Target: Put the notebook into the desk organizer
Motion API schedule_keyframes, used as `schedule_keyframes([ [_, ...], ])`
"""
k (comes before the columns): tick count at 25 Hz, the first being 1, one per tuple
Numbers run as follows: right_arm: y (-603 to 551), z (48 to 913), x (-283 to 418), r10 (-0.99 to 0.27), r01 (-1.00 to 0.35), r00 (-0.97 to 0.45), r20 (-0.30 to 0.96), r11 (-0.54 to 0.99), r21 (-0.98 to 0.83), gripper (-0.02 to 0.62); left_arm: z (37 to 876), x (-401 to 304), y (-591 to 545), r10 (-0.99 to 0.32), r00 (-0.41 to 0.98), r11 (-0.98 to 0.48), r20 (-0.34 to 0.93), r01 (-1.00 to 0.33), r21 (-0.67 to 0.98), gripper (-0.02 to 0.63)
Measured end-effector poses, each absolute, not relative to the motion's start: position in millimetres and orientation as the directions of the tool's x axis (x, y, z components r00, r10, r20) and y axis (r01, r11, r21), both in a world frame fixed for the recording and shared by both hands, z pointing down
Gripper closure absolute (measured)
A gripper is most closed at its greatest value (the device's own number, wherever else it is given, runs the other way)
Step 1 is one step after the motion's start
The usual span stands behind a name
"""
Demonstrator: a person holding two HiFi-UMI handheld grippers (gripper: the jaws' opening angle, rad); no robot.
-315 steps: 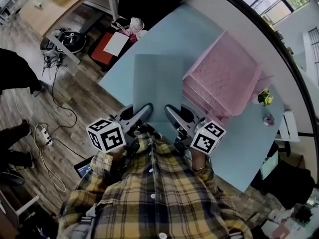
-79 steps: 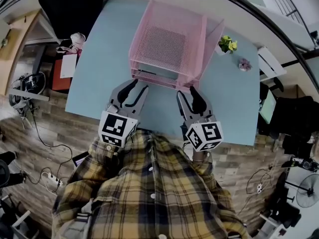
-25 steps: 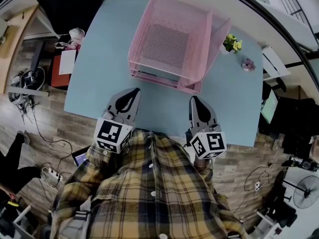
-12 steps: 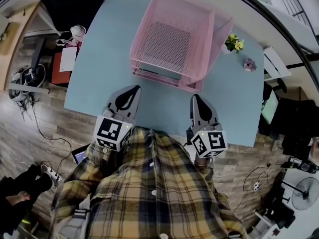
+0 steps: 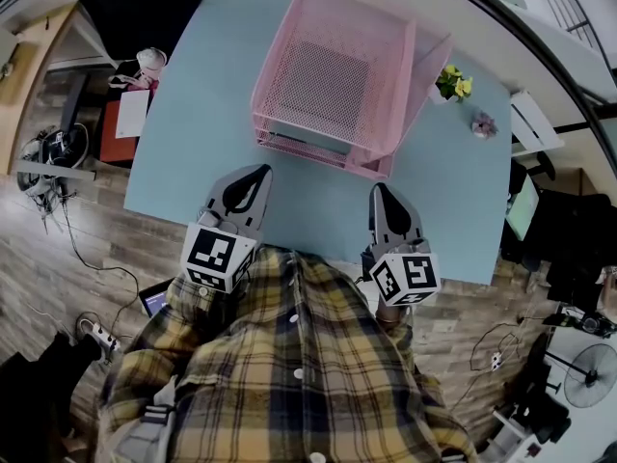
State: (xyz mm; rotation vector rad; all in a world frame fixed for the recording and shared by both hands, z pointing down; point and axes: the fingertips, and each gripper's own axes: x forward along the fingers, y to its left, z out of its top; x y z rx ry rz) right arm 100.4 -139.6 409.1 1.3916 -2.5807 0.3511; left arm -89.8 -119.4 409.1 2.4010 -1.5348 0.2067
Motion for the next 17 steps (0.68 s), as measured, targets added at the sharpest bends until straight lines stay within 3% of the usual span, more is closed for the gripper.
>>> schedule_keyframes([
  [17,-137.4,408.8,106.4,-0.802,-0.847,-0.529,0.279,0.518,-0.118,0.594,407.7,-93.2,-119.7,-0.867,0.418,-0.395,0.271,-0.908,0.137,0.615],
])
